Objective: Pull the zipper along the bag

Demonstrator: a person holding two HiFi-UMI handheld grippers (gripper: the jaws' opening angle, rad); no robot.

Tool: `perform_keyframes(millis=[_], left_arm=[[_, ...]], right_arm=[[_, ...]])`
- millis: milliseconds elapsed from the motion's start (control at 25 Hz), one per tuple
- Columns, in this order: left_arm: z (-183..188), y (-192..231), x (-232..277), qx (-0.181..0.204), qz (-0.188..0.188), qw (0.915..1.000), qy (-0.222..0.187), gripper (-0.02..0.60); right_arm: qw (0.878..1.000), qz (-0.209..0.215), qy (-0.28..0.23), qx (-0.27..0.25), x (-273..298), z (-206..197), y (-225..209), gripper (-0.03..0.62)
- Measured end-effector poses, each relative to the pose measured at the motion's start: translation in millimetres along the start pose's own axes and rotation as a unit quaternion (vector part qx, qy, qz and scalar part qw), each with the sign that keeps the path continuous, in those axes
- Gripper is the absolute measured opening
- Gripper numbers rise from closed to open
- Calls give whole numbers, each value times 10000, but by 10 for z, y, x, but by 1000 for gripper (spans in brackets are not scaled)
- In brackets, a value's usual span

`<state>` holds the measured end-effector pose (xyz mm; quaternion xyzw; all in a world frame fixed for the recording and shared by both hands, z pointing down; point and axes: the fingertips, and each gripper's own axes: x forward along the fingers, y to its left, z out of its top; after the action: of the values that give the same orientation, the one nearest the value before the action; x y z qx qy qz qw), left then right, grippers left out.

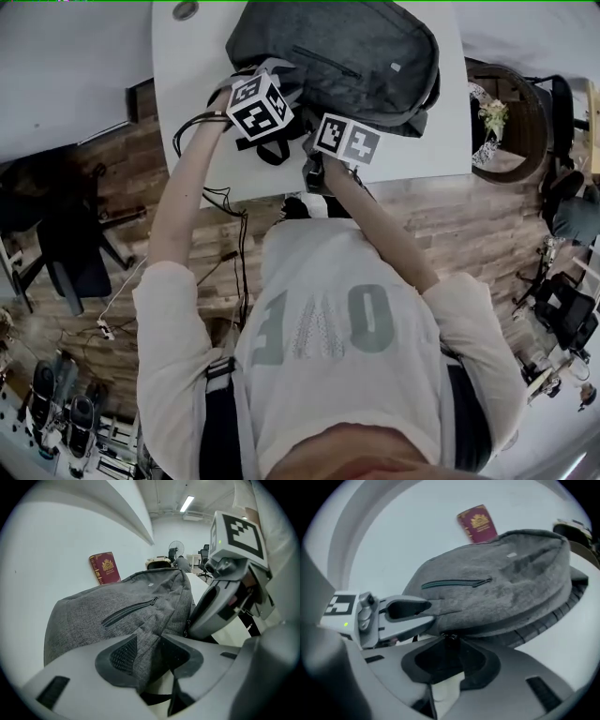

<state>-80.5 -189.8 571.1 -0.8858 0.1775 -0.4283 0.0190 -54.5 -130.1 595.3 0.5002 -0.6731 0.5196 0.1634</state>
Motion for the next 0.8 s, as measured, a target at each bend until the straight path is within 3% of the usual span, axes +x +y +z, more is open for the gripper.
perform_keyframes(millis=[40,200,360,520,800], left_arm=[[-5,0,-2,-5,10,10000,-2,161],[-9,-7,-12,-32,55,10000,-9,161],[-3,-26,-16,-59,58,10000,-9,161],[-12,-32,-9,-59,59,10000,18,161],[-17,-29,-23,-85,105,9999,39,161]], right_arm=[[9995,-58,-99,281,4,17,-43,84],[9981,59,-374,478,-10,13,-80,73],[9987,37,-204,470,-97,-64,-92,60],[9986,-275,-426,161,-283,-72,-141,44],[9970,-372,-303,-609,-168,-104,-158,44]])
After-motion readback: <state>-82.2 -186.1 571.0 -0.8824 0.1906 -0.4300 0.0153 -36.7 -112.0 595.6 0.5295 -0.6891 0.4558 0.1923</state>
